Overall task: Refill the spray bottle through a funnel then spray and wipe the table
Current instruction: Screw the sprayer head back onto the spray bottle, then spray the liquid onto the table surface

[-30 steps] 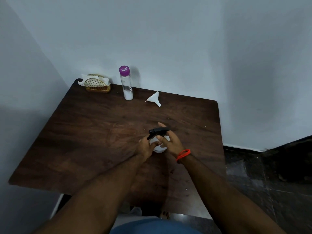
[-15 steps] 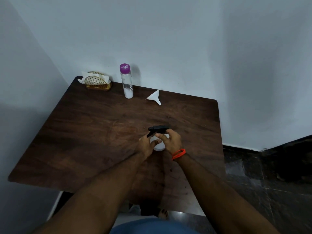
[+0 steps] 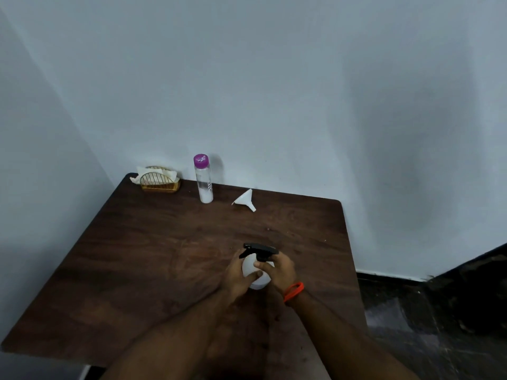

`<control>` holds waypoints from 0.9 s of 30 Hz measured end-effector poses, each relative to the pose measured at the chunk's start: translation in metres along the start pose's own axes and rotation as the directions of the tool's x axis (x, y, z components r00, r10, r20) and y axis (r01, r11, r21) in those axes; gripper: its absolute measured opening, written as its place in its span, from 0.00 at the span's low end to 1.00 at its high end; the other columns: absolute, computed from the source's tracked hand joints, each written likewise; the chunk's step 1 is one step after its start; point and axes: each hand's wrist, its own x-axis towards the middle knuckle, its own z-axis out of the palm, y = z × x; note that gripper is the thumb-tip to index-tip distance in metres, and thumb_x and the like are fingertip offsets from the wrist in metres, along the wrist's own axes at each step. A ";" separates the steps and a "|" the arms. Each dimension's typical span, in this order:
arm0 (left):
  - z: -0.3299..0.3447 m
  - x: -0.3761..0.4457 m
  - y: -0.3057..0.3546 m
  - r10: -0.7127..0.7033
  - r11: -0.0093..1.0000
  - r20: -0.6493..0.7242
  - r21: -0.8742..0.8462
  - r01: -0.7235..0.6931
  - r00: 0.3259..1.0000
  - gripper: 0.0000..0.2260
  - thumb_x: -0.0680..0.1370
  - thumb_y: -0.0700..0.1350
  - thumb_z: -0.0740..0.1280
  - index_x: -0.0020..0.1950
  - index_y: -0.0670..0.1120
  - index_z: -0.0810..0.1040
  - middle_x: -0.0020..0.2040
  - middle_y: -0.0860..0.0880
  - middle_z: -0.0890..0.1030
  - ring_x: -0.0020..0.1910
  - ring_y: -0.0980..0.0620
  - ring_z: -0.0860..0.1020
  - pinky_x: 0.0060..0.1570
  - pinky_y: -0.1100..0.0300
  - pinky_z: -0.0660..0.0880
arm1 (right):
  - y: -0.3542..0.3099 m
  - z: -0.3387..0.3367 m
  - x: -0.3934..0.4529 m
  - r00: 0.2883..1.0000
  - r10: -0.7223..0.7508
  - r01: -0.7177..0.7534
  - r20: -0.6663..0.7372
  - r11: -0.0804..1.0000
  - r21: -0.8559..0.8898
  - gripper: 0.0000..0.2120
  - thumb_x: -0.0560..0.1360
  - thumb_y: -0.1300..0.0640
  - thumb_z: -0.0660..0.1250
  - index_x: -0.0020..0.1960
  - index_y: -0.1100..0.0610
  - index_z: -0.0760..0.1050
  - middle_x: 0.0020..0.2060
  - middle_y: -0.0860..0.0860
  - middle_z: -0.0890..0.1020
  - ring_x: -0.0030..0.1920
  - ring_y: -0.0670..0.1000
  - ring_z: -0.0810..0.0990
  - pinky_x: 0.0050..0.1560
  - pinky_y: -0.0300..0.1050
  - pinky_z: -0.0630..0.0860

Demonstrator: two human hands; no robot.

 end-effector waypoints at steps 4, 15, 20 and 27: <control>0.003 0.000 -0.011 0.030 0.998 0.092 -0.066 -0.024 0.995 0.39 0.64 0.62 0.77 0.71 0.53 0.69 0.69 0.54 0.73 0.68 0.54 0.72 0.68 0.55 0.69 | -0.010 -0.007 -0.009 0.997 -0.047 0.050 -0.063 0.998 0.046 0.14 0.66 0.51 0.80 0.47 0.48 0.78 0.42 0.43 0.83 0.46 0.39 0.81 0.48 0.34 0.76; 0.024 -0.031 0.024 0.103 0.988 0.273 -0.143 -0.065 0.957 0.40 0.64 0.66 0.76 0.72 0.56 0.69 0.66 0.56 0.76 0.64 0.57 0.75 0.62 0.54 0.76 | -0.038 -0.041 -0.017 0.968 -0.220 0.158 0.124 0.911 0.380 0.21 0.73 0.64 0.73 0.65 0.61 0.74 0.61 0.54 0.81 0.61 0.54 0.79 0.62 0.49 0.77; 0.035 -0.047 0.035 -0.004 0.964 0.373 -0.245 0.103 0.928 0.26 0.69 0.56 0.77 0.63 0.51 0.74 0.58 0.51 0.81 0.54 0.52 0.81 0.46 0.52 0.83 | -0.035 -0.052 -0.013 0.928 -0.224 0.133 0.299 0.946 0.296 0.10 0.75 0.64 0.70 0.55 0.65 0.76 0.50 0.62 0.82 0.41 0.62 0.82 0.41 0.51 0.81; 0.038 -0.065 0.031 -0.017 0.995 0.468 -0.082 0.062 0.884 0.17 0.72 0.62 0.71 0.58 0.58 0.78 0.54 0.60 0.81 0.50 0.60 0.80 0.34 0.64 0.76 | -0.002 -0.073 -0.016 0.905 -0.073 0.139 0.420 0.982 -0.129 0.04 0.76 0.60 0.70 0.48 0.61 0.81 0.40 0.57 0.83 0.29 0.42 0.79 0.30 0.32 0.72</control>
